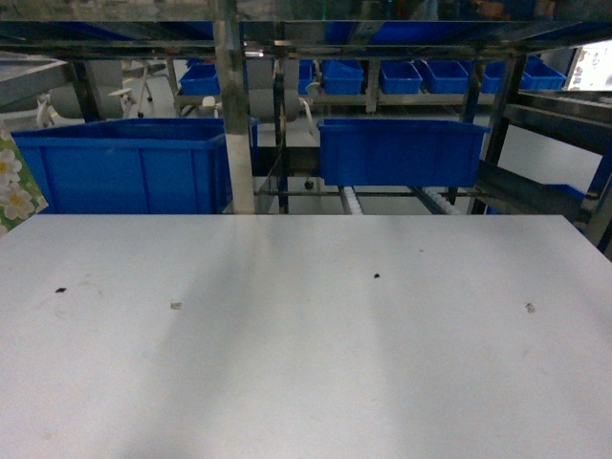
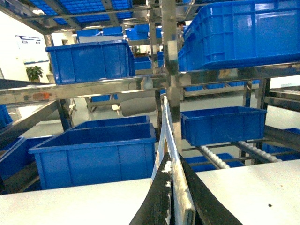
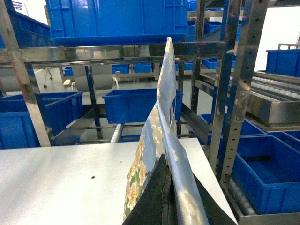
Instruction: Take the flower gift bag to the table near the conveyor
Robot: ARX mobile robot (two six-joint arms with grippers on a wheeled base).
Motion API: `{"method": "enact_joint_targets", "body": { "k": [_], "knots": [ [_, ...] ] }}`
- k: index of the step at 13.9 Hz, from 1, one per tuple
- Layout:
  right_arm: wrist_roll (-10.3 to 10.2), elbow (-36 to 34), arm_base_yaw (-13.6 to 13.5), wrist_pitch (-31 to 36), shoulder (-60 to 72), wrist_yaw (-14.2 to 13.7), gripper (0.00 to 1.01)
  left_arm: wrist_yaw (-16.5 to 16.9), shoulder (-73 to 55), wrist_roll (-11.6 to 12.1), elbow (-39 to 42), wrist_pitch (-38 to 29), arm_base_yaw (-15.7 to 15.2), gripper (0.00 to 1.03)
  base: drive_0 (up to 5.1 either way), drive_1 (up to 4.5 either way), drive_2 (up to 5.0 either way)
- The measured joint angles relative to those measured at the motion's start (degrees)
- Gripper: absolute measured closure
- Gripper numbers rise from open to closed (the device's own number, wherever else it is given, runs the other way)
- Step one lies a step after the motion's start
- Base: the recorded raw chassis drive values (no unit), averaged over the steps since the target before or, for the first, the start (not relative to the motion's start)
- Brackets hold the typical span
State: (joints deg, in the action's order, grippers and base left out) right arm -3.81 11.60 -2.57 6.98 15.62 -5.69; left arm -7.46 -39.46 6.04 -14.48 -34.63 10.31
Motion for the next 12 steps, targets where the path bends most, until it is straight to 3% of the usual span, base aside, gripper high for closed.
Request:
{"method": "enact_joint_targets", "body": {
  "k": [7, 12],
  "knots": [
    [0.0, 0.02, 0.0, 0.07, 0.02, 0.0, 0.99, 0.02, 0.09, 0.02, 0.0, 0.07, 0.0, 1.01, -4.1, 4.49, -0.2],
    [0.0, 0.0, 0.0, 0.0, 0.02, 0.22, 0.99, -0.2, -0.09, 0.02, 0.0, 0.35, -0.09, 1.01, 0.0, 0.0, 0.0]
  ]
}}
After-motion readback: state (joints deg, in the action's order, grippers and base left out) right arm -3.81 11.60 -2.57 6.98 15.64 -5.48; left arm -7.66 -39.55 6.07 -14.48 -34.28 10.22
